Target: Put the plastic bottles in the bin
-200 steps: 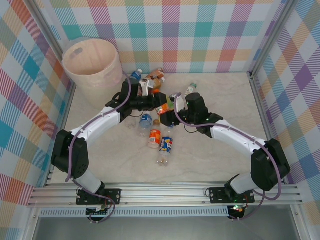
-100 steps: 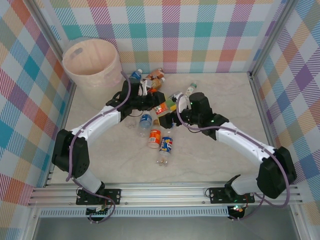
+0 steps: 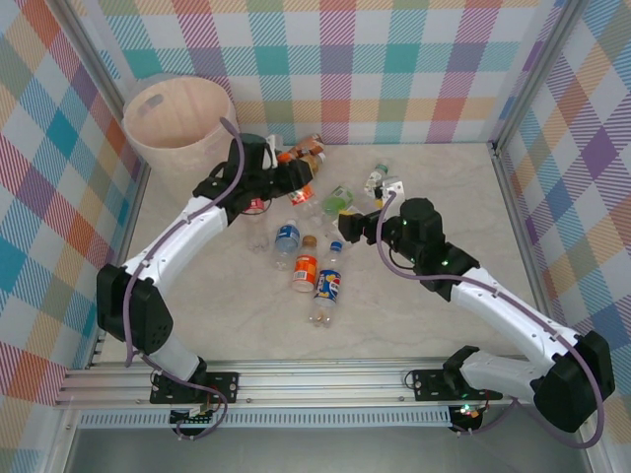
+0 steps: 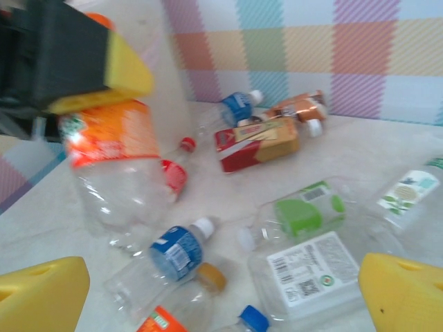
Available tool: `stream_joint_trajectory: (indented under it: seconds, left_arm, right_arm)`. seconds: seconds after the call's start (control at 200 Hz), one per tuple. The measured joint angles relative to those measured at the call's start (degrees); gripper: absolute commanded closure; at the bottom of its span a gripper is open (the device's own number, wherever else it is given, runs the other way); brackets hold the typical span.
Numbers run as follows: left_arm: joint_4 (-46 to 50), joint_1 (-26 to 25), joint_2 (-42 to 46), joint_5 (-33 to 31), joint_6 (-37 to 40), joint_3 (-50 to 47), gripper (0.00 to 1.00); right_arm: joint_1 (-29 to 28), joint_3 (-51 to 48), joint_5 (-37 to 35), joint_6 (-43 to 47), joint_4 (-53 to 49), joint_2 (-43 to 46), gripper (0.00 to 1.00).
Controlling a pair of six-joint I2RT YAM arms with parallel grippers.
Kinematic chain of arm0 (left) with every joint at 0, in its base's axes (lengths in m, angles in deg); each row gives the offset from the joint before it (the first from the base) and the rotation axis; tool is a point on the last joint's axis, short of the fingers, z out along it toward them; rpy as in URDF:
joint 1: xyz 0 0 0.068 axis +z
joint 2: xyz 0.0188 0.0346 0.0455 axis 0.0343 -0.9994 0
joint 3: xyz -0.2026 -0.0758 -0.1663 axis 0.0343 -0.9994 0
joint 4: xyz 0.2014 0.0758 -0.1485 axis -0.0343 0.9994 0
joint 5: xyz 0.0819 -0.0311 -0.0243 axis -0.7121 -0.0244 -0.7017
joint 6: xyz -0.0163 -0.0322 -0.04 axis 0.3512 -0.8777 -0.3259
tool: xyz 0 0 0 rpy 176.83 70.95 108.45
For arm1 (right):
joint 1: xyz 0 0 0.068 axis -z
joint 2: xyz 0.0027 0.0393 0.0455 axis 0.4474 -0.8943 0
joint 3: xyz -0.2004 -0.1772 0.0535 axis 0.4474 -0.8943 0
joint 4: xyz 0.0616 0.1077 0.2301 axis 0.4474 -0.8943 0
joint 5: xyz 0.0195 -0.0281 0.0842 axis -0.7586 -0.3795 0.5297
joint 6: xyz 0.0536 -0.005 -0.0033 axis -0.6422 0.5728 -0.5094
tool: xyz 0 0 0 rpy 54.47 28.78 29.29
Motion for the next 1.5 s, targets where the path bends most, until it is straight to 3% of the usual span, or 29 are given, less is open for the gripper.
stream_joint_trajectory:
  seconds: [0.32, 0.67, 0.965, 1.32, 1.5]
  left_arm:
    - [5.2, 2.3, 0.5, -11.0, 8.1, 12.3, 0.58]
    - [6.5, 4.2, 0.4, -24.7, 19.9, 24.5, 0.57]
    - [-0.4, 8.5, -4.3, -37.2, 31.4, 29.1, 0.56]
    - [1.1, 18.5, -10.6, -40.5, 28.3, 30.3, 0.57]
    - [3.7, 20.5, -12.5, -43.4, 26.7, 30.2, 0.59]
  right_arm:
    - [0.0, -0.2, -10.6, -4.9, -1.9, -0.7, 0.00]
    - [0.0, 0.7, -12.2, -7.4, -4.3, -3.1, 0.00]
    - [0.0, 1.0, -12.6, -8.1, -4.4, -3.5, 0.00]
    - [0.0, 1.0, -12.6, -8.5, -4.5, -3.6, 0.00]
    - [0.0, 1.0, -12.3, -8.4, -4.8, -3.6, 0.00]
